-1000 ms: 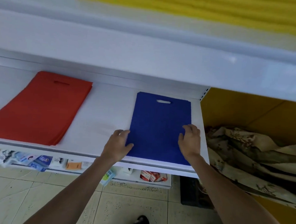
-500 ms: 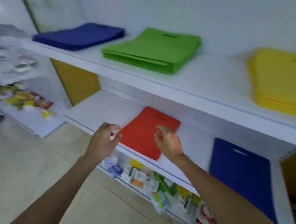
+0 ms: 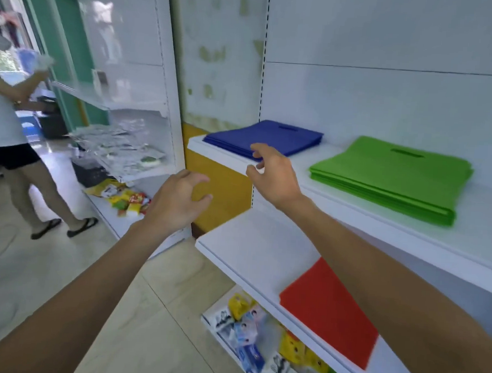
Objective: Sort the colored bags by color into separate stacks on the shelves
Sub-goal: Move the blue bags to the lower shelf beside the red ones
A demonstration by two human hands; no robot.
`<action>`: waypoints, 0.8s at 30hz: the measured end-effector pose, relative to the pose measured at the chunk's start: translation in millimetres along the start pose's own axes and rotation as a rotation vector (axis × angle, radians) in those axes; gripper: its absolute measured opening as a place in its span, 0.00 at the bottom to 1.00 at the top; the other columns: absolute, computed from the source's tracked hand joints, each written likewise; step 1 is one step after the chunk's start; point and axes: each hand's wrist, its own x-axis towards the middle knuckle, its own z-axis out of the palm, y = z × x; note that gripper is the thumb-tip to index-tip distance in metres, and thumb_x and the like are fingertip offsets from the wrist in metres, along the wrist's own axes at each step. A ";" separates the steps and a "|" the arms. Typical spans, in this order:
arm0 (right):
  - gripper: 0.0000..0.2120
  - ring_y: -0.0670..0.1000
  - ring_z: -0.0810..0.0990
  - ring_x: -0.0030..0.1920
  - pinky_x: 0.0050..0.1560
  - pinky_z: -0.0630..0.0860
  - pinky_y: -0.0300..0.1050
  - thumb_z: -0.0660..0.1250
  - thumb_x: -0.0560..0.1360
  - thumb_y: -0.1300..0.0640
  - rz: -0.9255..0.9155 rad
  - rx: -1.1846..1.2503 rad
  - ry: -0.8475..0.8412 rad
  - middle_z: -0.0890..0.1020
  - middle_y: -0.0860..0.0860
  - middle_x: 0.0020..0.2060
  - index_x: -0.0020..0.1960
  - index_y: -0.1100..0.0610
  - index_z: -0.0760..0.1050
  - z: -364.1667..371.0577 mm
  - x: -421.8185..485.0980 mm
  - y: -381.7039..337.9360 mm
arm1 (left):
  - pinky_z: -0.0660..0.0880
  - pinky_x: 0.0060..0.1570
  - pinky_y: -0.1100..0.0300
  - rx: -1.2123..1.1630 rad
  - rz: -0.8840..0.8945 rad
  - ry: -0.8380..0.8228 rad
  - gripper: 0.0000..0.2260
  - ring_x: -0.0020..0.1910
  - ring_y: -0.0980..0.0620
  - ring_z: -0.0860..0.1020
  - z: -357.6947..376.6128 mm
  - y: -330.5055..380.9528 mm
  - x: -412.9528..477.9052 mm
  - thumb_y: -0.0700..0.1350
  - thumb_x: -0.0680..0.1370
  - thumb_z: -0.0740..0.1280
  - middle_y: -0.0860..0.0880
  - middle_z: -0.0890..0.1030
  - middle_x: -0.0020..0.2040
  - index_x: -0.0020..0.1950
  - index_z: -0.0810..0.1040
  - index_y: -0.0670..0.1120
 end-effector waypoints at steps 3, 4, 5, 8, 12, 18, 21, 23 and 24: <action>0.22 0.53 0.76 0.56 0.56 0.74 0.51 0.62 0.76 0.58 -0.002 -0.028 -0.002 0.75 0.54 0.62 0.69 0.59 0.66 13.1 33.8 14.6 | 0.71 0.56 0.54 -0.015 0.012 -0.021 0.15 0.60 0.48 0.73 9.9 -13.3 37.8 0.46 0.76 0.66 0.47 0.74 0.59 0.62 0.74 0.48; 0.21 0.53 0.77 0.55 0.56 0.75 0.52 0.62 0.76 0.58 0.005 -0.029 0.008 0.75 0.54 0.62 0.68 0.59 0.67 18.7 45.6 21.9 | 0.72 0.56 0.53 -0.024 0.023 -0.022 0.14 0.59 0.49 0.73 15.2 -17.8 51.9 0.46 0.76 0.66 0.47 0.74 0.59 0.62 0.75 0.48; 0.21 0.52 0.77 0.54 0.56 0.75 0.52 0.62 0.76 0.58 0.017 -0.026 0.020 0.75 0.54 0.61 0.68 0.58 0.67 23.7 57.8 28.8 | 0.72 0.56 0.53 -0.033 0.027 -0.022 0.14 0.58 0.49 0.74 20.5 -22.3 66.4 0.47 0.76 0.66 0.48 0.75 0.59 0.61 0.75 0.48; 0.20 0.52 0.77 0.53 0.54 0.76 0.51 0.62 0.76 0.58 0.059 -0.024 0.036 0.75 0.53 0.61 0.68 0.59 0.67 32.6 100.6 44.8 | 0.73 0.54 0.55 -0.067 0.034 -0.033 0.14 0.56 0.50 0.75 29.9 -32.7 112.4 0.46 0.76 0.66 0.48 0.75 0.59 0.61 0.75 0.48; 0.19 0.52 0.77 0.53 0.52 0.77 0.51 0.62 0.77 0.57 0.042 -0.073 0.021 0.75 0.53 0.59 0.67 0.58 0.67 43.4 155.0 55.0 | 0.73 0.51 0.57 -0.146 0.041 0.022 0.13 0.53 0.52 0.75 33.9 -48.7 168.0 0.43 0.76 0.66 0.49 0.75 0.57 0.60 0.76 0.47; 0.18 0.52 0.77 0.53 0.52 0.76 0.53 0.61 0.77 0.57 0.092 -0.152 0.030 0.75 0.52 0.59 0.66 0.58 0.68 62.7 194.4 80.4 | 0.70 0.50 0.61 -0.225 0.108 -0.046 0.12 0.53 0.53 0.75 64.6 -76.2 236.9 0.43 0.76 0.66 0.50 0.76 0.57 0.59 0.76 0.47; 0.17 0.52 0.77 0.52 0.53 0.76 0.53 0.61 0.77 0.59 0.154 -0.197 0.097 0.76 0.53 0.58 0.65 0.59 0.69 61.0 213.8 97.3 | 0.68 0.50 0.63 -0.245 0.155 -0.086 0.11 0.54 0.54 0.74 80.6 -89.3 276.4 0.43 0.76 0.65 0.50 0.76 0.57 0.59 0.76 0.47; 0.17 0.53 0.77 0.53 0.54 0.76 0.52 0.62 0.77 0.60 0.206 -0.248 0.152 0.76 0.54 0.58 0.65 0.60 0.69 55.4 226.9 109.5 | 0.68 0.50 0.62 -0.239 0.201 -0.121 0.11 0.55 0.53 0.75 89.8 -100.7 305.3 0.43 0.76 0.65 0.49 0.76 0.57 0.58 0.77 0.47; 0.17 0.53 0.77 0.53 0.54 0.76 0.50 0.62 0.76 0.60 0.240 -0.266 0.190 0.76 0.55 0.58 0.65 0.60 0.69 51.8 232.4 115.1 | 0.69 0.51 0.61 -0.236 0.222 -0.150 0.10 0.55 0.53 0.75 93.7 -106.3 320.6 0.43 0.77 0.65 0.49 0.76 0.56 0.58 0.77 0.48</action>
